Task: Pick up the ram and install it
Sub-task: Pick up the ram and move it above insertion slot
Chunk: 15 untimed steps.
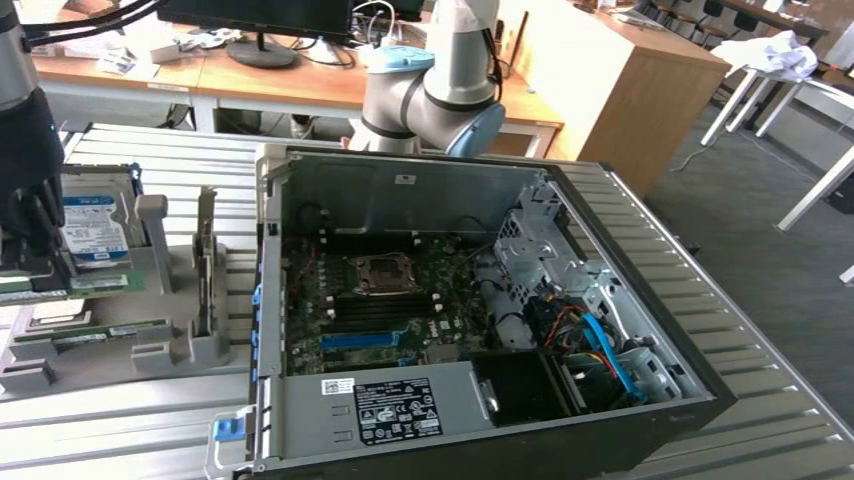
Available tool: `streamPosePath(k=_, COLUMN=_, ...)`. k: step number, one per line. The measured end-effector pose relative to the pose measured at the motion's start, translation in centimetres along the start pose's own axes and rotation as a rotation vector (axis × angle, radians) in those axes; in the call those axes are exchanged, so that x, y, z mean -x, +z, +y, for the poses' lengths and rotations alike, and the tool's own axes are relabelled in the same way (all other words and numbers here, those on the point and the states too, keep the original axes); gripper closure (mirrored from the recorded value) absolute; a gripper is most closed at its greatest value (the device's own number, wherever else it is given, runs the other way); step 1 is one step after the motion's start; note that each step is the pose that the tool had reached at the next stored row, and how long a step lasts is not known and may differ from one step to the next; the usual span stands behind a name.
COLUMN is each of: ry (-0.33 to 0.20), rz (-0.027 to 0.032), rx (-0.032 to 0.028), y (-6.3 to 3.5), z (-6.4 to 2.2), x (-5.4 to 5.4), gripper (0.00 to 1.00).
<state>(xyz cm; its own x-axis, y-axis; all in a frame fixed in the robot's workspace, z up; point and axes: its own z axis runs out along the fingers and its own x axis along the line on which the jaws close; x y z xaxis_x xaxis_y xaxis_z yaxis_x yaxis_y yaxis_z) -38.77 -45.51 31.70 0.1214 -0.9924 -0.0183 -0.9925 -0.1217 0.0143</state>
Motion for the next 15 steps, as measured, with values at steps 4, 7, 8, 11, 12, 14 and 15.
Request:
streamPosePath(k=4, ry=0.000, rz=0.0000, rx=0.0000, y=-0.64, z=0.01, x=0.0, gripper=0.88)
streamPosePath(k=7, ry=0.000, rz=0.0000, rx=0.0000, y=-1.10, z=0.02, x=0.0, gripper=0.88)
streamPosePath(k=8, ry=0.000, rz=0.0000, rx=0.0000, y=-1.25, z=0.02, x=0.0, gripper=0.88)
streamPosePath(k=11, ry=0.000, rz=-0.0001, rx=0.0000, y=-1.69, z=0.03, x=0.0, gripper=0.88)
streamPosePath(k=12, ry=0.000, rz=-0.0001, rx=0.0000, y=-1.83, z=0.03, x=0.0, gripper=0.88)
streamPosePath(k=14, ry=0.000, rz=0.0000, rx=0.0000, y=-2.12, z=0.03, x=0.0, gripper=0.88)
streamPosePath(k=15, ry=0.000, rz=-0.0001, rx=-0.0001, y=-2.26, z=0.03, x=0.0, gripper=0.88)
